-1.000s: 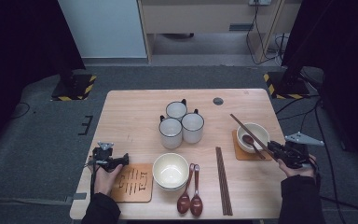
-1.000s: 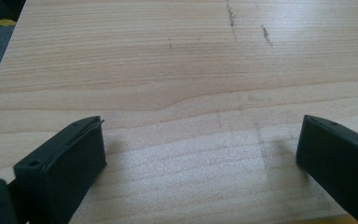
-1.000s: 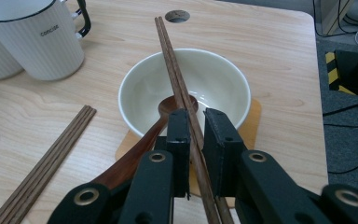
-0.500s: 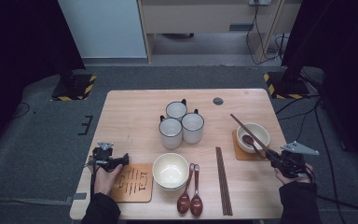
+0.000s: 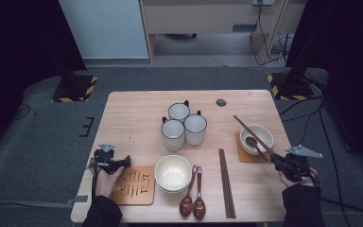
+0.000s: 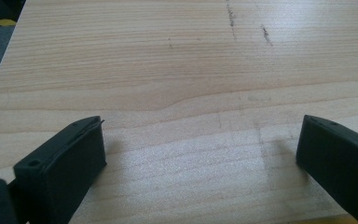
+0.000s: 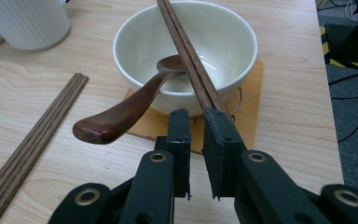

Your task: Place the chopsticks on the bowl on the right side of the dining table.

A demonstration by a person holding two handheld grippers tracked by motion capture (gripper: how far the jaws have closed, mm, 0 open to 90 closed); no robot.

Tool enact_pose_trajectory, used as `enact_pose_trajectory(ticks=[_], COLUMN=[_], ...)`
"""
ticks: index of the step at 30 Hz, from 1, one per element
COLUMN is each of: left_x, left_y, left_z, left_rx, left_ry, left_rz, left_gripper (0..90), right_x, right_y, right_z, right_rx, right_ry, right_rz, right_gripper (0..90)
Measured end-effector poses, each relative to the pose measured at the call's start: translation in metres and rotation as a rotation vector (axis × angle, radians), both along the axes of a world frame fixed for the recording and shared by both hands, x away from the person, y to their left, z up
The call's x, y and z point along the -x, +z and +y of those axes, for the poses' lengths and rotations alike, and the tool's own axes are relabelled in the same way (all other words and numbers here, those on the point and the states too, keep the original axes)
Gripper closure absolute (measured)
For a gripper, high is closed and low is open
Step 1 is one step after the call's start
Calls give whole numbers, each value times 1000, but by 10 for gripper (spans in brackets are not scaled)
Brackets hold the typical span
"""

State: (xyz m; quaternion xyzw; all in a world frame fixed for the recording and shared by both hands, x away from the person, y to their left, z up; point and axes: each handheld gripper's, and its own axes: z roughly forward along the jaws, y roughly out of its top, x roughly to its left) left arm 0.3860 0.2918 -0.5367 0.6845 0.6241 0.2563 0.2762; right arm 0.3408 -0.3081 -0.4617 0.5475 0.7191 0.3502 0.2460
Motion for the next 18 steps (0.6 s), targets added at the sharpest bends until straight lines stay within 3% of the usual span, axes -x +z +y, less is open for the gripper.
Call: enact_pose_trajectory(ticks=[18], left_x=[0], left_y=[0], left_z=[0], left_rx=[0], left_ry=[0], left_rz=[0], left_gripper=[3], right_x=[-3], right_y=[-5], right_z=[-5], right_rx=[13], right_ry=[-38], right_rz=[18], right_gripper=[790])
